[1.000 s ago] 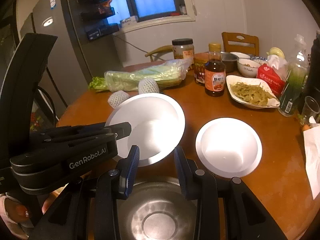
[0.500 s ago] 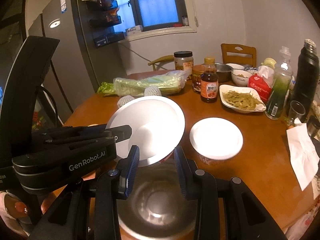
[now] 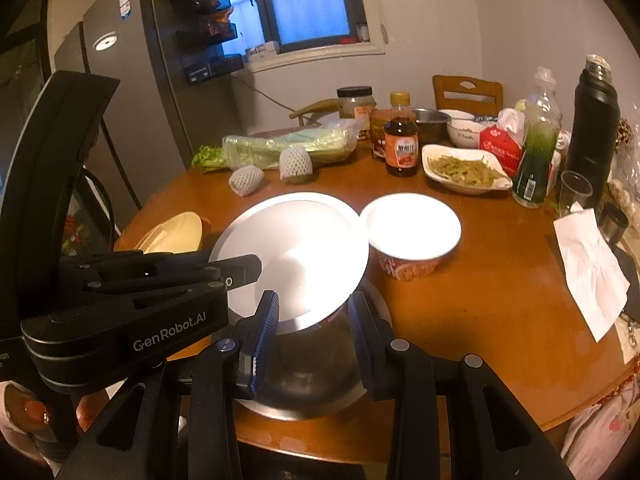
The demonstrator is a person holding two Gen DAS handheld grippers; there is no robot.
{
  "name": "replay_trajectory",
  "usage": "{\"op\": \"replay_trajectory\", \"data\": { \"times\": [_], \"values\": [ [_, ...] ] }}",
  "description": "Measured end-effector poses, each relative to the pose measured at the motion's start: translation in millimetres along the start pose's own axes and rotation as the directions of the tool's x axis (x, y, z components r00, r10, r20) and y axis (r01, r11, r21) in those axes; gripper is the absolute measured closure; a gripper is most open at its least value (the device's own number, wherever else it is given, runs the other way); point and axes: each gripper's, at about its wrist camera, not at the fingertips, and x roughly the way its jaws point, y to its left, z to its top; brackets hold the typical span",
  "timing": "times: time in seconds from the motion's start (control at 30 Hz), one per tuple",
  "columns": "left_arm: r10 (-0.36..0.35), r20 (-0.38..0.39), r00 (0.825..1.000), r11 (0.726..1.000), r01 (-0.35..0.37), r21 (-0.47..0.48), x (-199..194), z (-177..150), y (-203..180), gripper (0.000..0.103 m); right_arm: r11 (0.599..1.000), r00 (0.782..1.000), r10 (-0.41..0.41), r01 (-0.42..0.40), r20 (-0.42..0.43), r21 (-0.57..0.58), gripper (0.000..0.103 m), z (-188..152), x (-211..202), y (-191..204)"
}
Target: Organize plates and bowls
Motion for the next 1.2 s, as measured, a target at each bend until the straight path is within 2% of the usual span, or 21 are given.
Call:
{"op": "replay_trajectory", "data": {
  "times": [0.57,0.97,1.2],
  "values": [
    [0.002,-0.074,0.997,1.000,-0.001,0.009,24.6,-20.3,-3.6,0.075,1.000,0.998,-0.009,0.009,-0.064,-0.003,0.066,-26.0,13.9,-8.7],
    [0.010,-0.089,0.996,1.000,-0.011,-0.006,31.1,-22.6,6.7,0.075,1.000,0.996,-0.009,0.008,-0.087,-0.022,0.066,-27.4,24.1,-5.3],
    [0.007,-0.061,0.998,1.000,-0.008,-0.014,22.0,-18.8,11.3,0.074,1.000,0.996,-0.010,0.010,-0.088,-0.002,0.066,-24.6,24.1,-10.3]
  ]
}}
